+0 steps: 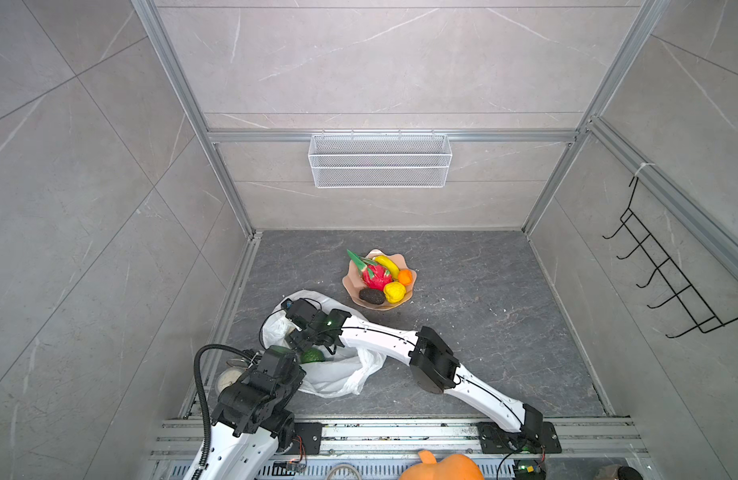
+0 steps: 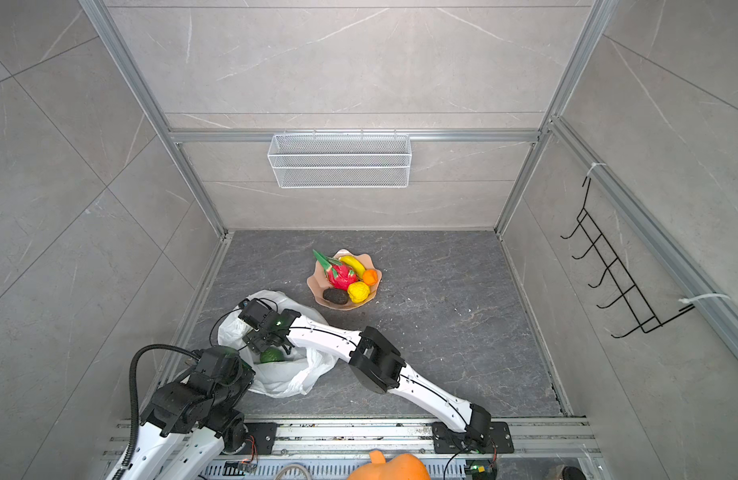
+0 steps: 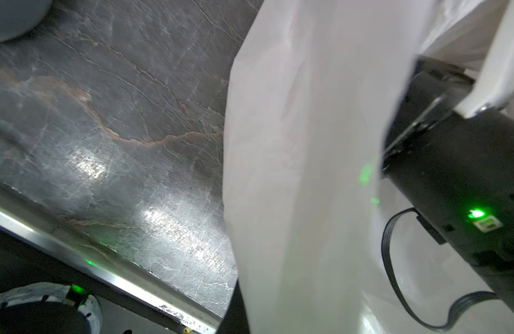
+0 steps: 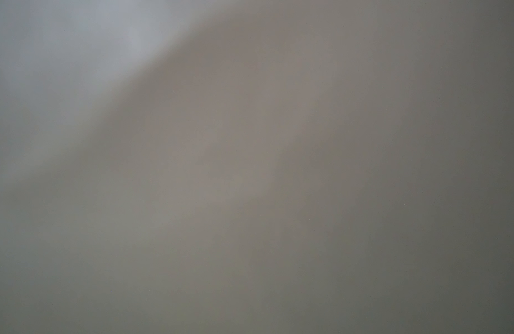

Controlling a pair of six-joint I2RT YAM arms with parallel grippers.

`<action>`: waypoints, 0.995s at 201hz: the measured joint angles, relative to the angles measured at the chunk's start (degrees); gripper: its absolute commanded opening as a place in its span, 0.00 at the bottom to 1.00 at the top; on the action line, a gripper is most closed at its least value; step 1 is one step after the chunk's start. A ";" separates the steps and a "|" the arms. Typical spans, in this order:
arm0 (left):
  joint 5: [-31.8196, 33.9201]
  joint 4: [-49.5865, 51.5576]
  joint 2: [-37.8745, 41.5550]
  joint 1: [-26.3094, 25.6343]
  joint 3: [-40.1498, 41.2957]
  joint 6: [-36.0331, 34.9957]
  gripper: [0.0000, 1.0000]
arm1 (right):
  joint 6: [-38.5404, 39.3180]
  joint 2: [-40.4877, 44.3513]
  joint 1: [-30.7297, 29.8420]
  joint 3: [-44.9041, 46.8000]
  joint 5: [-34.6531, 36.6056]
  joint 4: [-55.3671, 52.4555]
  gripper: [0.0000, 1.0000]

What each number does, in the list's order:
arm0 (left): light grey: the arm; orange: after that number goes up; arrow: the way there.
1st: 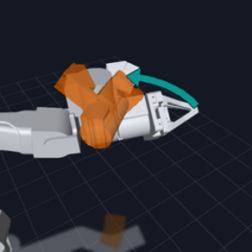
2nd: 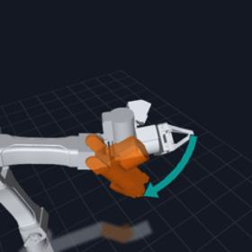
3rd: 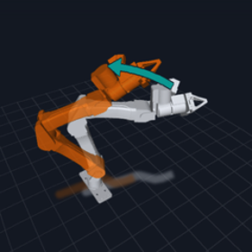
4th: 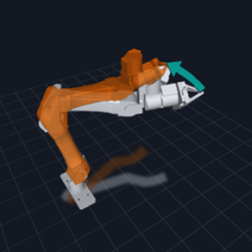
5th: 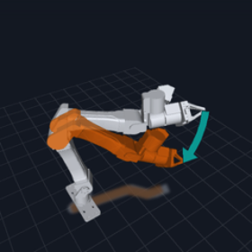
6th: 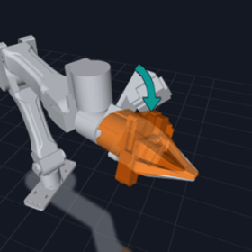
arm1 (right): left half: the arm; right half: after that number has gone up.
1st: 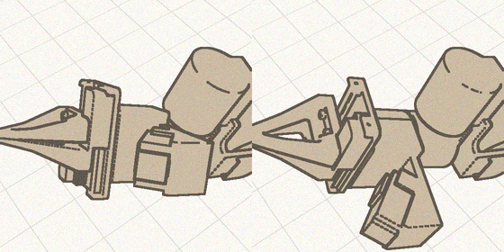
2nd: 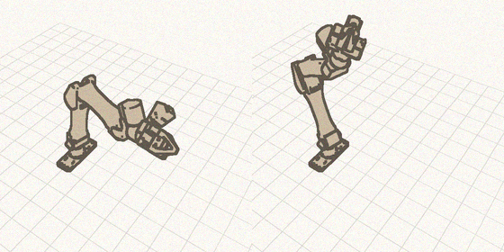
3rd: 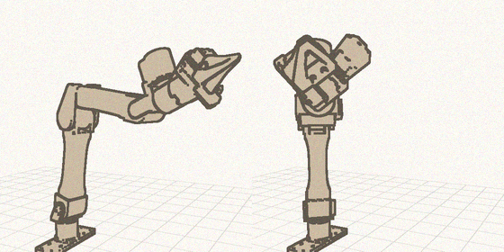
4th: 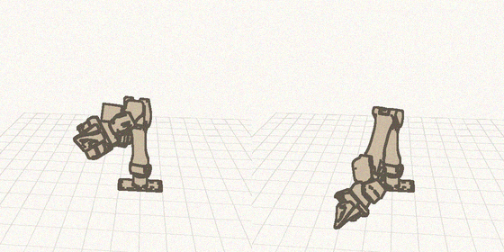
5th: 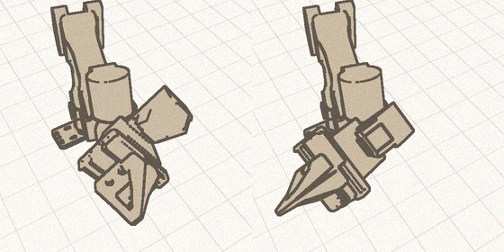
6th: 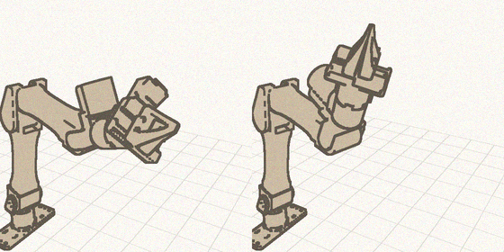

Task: Take fruits out of the plastic bag
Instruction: Move the fruit into the plastic bag, then pick up the fruit from the plastic bag.

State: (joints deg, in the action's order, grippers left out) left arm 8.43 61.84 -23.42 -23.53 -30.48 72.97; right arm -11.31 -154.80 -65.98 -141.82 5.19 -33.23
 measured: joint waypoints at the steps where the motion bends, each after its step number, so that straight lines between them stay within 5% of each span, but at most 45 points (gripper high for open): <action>1: -0.02 0.00 0.00 0.00 0.00 0.00 0.00 | 0.04 -0.04 0.00 -0.07 0.00 0.00 0.83; 89: 0.00 0.00 0.00 0.00 0.00 -0.02 0.00 | 2.36 -4.83 -0.02 -8.92 0.17 -3.43 0.52; 200: 0.02 0.00 -0.07 0.00 0.00 -0.02 0.00 | 1.70 27.85 -1.33 34.80 -0.04 12.76 0.46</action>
State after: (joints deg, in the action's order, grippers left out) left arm 8.45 61.84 -23.49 -23.53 -30.48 72.95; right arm -9.61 -126.96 -67.31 -107.02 5.15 -20.47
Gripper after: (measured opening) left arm 0.049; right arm 0.598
